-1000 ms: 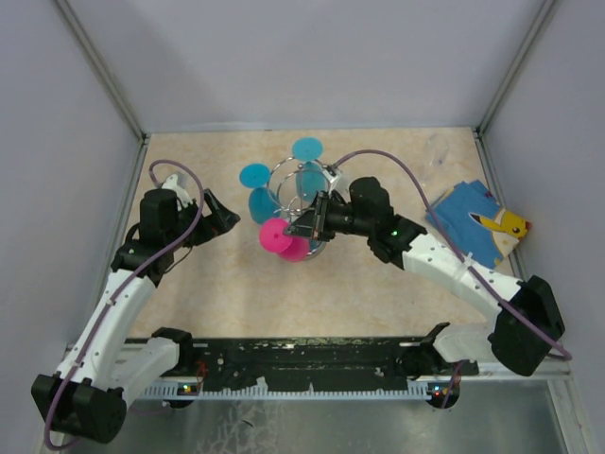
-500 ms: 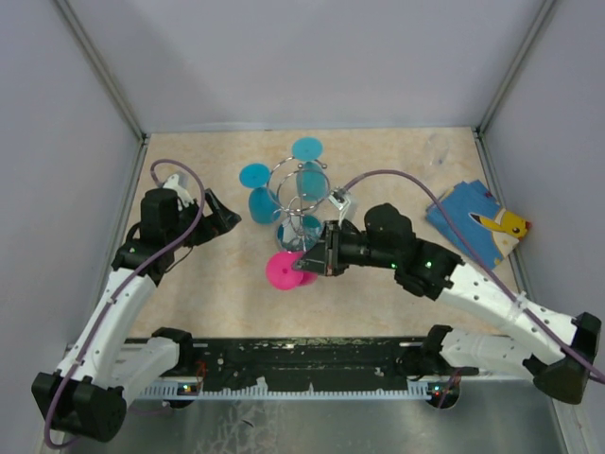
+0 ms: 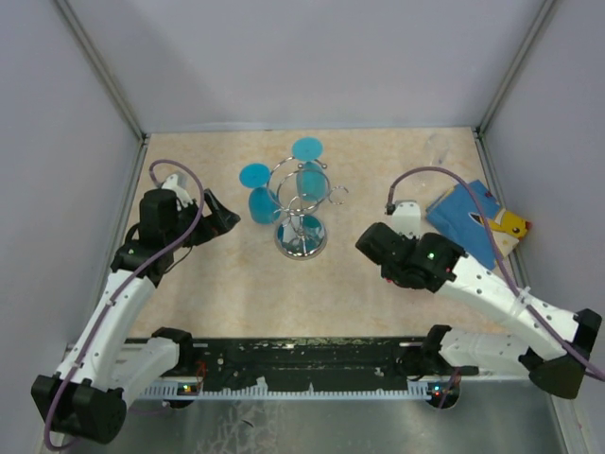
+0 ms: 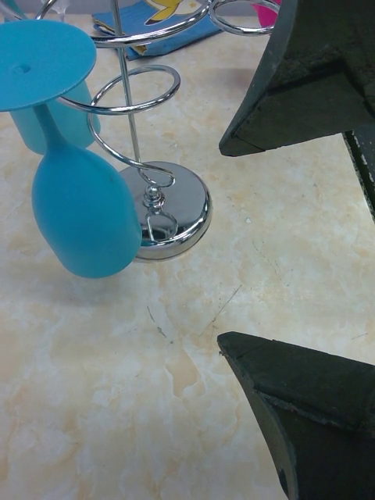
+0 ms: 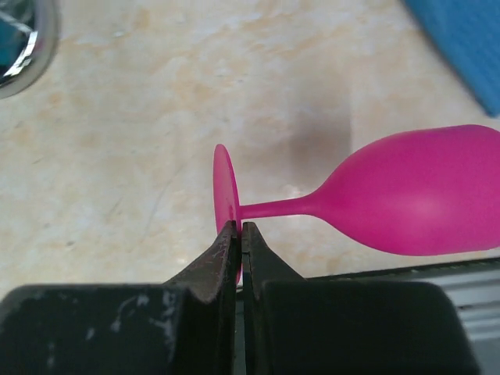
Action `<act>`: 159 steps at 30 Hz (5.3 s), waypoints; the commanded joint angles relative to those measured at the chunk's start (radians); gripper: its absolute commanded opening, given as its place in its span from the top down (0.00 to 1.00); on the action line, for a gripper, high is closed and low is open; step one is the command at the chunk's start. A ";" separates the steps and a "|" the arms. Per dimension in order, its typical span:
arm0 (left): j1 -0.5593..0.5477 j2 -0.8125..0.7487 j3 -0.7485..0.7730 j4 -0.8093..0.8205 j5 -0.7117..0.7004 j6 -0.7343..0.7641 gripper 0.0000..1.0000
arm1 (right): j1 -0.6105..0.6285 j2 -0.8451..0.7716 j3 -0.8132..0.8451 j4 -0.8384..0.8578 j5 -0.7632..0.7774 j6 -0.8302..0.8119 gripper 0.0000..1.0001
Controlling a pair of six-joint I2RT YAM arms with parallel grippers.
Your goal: Take the wine glass off the wine glass rack
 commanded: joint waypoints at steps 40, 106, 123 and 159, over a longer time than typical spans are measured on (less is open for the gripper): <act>0.004 -0.018 0.029 -0.035 -0.026 0.032 0.00 | 0.214 0.841 -0.021 -0.316 0.413 0.615 1.00; 0.004 -0.004 -0.003 -0.003 0.009 0.024 0.00 | 0.316 1.220 0.117 -0.316 0.303 0.663 0.80; 0.004 0.004 -0.002 0.003 0.024 0.019 0.00 | 0.399 1.220 0.214 -0.316 0.286 0.640 0.58; 0.004 0.006 -0.021 0.011 0.019 0.020 0.00 | 0.772 1.146 0.456 -0.281 0.270 0.514 0.31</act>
